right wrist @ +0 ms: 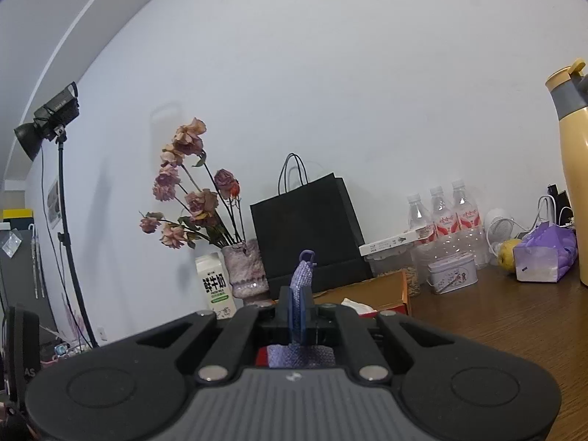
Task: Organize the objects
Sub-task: 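Lift and carry the pink towel and lavender pouch toward the red box with both grippers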
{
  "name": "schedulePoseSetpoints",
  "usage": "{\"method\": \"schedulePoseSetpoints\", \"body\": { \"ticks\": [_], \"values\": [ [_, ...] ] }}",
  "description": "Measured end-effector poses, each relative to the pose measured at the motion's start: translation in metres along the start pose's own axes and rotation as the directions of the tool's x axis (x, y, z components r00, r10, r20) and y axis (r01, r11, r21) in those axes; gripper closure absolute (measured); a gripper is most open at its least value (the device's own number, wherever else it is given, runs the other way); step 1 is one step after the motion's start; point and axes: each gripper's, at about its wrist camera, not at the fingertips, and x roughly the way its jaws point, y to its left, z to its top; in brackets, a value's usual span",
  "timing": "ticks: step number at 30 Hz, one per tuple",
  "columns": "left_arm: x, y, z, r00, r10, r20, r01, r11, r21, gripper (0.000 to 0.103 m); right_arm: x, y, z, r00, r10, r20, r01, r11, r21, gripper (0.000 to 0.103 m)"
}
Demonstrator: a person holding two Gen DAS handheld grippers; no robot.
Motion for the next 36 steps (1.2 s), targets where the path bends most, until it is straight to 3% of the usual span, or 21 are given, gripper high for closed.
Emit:
{"method": "schedulePoseSetpoints", "body": {
  "ticks": [16, 36],
  "values": [
    [-0.051, -0.028, 0.009, 0.994, -0.059, 0.087, 0.053, 0.996, 0.07, 0.076, -0.023, 0.007, 0.006, 0.998, 0.041, 0.038, -0.043, 0.998, 0.042, 0.1],
    [-0.057, -0.038, 0.023, 0.987, -0.099, 0.128, 0.088, 0.992, 0.092, 0.076, -0.007, 0.018, 0.018, 0.996, 0.078, 0.039, -0.079, 0.996, 0.042, 0.1]
  ]
}}
